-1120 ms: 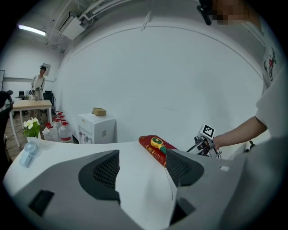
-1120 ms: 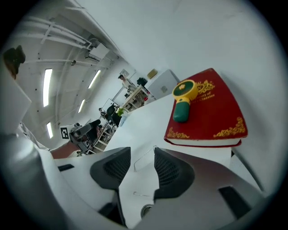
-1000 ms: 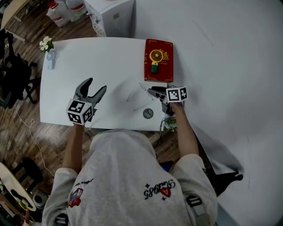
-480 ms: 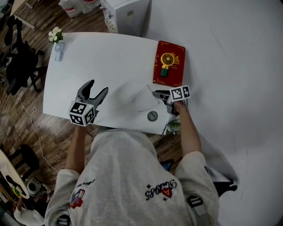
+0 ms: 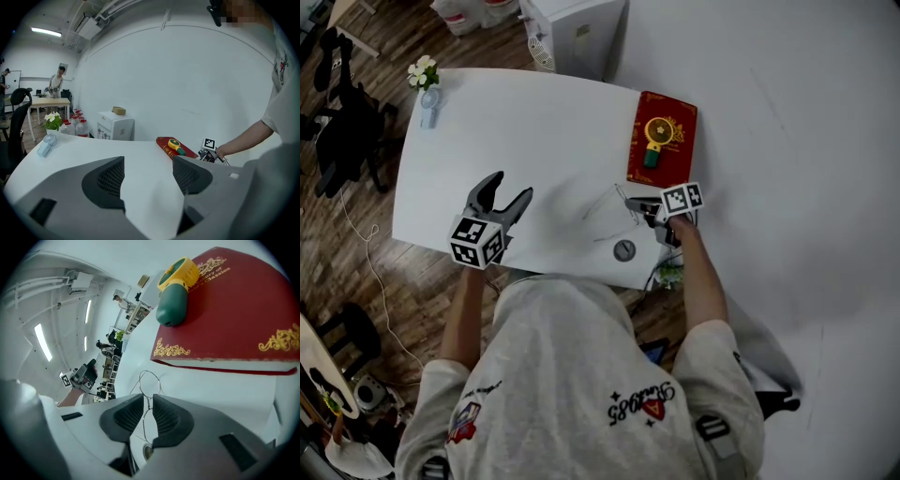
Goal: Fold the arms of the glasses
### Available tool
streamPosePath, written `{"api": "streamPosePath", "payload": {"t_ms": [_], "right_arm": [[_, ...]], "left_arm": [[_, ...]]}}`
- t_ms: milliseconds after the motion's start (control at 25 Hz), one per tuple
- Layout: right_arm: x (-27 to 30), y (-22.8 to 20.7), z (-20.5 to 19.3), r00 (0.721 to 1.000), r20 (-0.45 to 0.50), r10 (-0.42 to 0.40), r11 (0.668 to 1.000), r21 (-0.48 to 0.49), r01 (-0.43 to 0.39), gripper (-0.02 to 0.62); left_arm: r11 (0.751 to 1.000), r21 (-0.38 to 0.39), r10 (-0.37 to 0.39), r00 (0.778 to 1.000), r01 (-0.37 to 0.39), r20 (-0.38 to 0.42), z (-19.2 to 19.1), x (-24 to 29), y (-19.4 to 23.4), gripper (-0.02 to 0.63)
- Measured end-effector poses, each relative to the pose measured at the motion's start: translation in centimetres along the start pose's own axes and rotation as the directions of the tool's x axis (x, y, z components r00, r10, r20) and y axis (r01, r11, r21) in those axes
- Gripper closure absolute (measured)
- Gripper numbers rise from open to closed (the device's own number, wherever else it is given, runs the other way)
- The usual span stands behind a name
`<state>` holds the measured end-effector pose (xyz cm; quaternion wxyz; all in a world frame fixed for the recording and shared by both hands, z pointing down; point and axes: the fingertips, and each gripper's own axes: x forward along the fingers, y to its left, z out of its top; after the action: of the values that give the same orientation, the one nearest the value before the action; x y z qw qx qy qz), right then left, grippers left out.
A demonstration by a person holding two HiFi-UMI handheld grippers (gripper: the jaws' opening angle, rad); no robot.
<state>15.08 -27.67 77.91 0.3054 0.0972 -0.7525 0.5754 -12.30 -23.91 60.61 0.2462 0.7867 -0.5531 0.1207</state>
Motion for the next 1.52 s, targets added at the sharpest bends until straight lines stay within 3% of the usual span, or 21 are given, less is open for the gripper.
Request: {"api": "streamPosePath", "payload": {"t_ms": [320, 640, 920, 1120, 1240, 1320, 1400, 1480, 1520], "right_arm": [[0.2, 0.7, -0.5, 1.0, 0.023, -0.006, 1.0, 0.016, 0.005, 0.568], [-0.6, 1.9, -0.1, 0.982, 0.187, 0.007, 0.993, 0.117, -0.029, 0.583], [-1.8, 4.7, 0.2, 0.948, 0.314, 0.044, 0.982, 0.161, -0.099, 0.586], [-3.3, 7.1, 0.9, 0.902, 0.419, 0.102, 0.965, 0.178, -0.192, 0.586], [-4.7, 8.4, 0.9, 0.885, 0.46, 0.074, 0.955, 0.223, -0.196, 0.586], [-5.5, 9.8, 1.1, 0.881, 0.466, 0.08, 0.967, 0.179, -0.182, 0.586], [-6.1, 12.0, 1.8, 0.877, 0.459, 0.143, 0.984, 0.031, -0.176, 0.586], [-6.5, 13.7, 2.2, 0.871, 0.449, 0.198, 0.98, -0.071, -0.186, 0.586], [-6.6, 14.2, 2.0, 0.871, 0.448, 0.204, 0.979, -0.066, -0.195, 0.586]], "left_arm": [[1.0, 0.001, -0.026, 1.0, 0.026, -0.007, -0.3, 0.5, -0.9, 0.287], [0.999, 0.0, -0.052, 0.999, 0.052, 0.0, -0.5, 0.4, -1.6, 0.287], [0.996, 0.003, -0.087, 0.996, 0.087, -0.001, -0.7, 0.5, -2.4, 0.287], [0.993, 0.01, -0.119, 0.993, 0.119, 0.001, -0.8, 0.5, -3.1, 0.287], [0.988, -0.008, -0.152, 0.988, 0.152, 0.006, -0.5, 0.3, -3.2, 0.287], [0.982, -0.004, -0.189, 0.982, 0.189, -0.018, -0.3, 0.4, -3.2, 0.287], [0.967, 0.007, -0.254, 0.965, 0.255, -0.061, -0.1, 0.5, -3.5, 0.287], [0.938, -0.005, -0.346, 0.933, 0.347, -0.097, 0.4, 0.5, -4.3, 0.288], [0.919, -0.016, -0.393, 0.913, 0.393, -0.114, 0.6, 0.4, -4.9, 0.288]]}}
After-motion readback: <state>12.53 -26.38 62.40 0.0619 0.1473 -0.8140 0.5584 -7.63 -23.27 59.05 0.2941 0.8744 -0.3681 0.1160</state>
